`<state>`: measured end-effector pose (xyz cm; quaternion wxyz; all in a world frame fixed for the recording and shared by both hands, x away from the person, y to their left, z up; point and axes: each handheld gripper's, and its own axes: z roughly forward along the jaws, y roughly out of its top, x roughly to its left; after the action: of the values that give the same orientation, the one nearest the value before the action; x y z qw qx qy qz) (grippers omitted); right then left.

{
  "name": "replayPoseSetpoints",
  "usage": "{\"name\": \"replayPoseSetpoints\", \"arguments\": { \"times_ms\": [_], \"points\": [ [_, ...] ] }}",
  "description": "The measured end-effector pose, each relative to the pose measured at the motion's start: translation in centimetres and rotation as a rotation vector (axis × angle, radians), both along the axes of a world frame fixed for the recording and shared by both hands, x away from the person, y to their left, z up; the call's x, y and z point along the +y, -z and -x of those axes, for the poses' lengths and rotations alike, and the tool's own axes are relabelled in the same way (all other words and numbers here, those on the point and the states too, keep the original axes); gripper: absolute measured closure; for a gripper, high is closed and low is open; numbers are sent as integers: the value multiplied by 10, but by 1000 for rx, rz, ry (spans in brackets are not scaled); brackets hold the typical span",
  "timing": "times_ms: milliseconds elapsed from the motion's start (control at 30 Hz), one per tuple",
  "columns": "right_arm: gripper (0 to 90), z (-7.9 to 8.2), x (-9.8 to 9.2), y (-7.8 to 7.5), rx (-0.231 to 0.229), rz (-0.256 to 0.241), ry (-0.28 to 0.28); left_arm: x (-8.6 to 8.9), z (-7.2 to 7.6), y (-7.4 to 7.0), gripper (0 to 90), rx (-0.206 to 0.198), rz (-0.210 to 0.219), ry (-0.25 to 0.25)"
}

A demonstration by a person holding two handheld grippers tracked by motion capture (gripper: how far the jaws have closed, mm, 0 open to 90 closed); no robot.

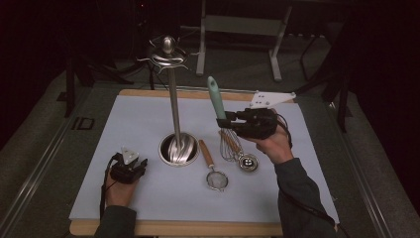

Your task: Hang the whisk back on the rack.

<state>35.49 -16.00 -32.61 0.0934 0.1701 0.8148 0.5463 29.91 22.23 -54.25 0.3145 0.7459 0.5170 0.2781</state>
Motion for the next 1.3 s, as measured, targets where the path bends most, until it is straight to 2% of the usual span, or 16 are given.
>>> {"name": "replayPoseSetpoints", "arguments": {
  "times_ms": [167,667,1067,1167,1300],
  "points": [
    [696,-4,9,-7,-1,-21,-17,1,0,0,624,-4,5,1],
    [696,-7,30,-22,-12,-34,-60,1,0,0,624,-2,5,3],
    [696,-16,48,-22,10,-11,-61,1,0,0,624,-3,6,4],
    [695,-20,53,-20,16,5,-53,1,0,0,624,-4,7,4],
    [690,-20,60,-21,-3,41,-26,1,0,0,624,-4,7,4]
  ]
}}
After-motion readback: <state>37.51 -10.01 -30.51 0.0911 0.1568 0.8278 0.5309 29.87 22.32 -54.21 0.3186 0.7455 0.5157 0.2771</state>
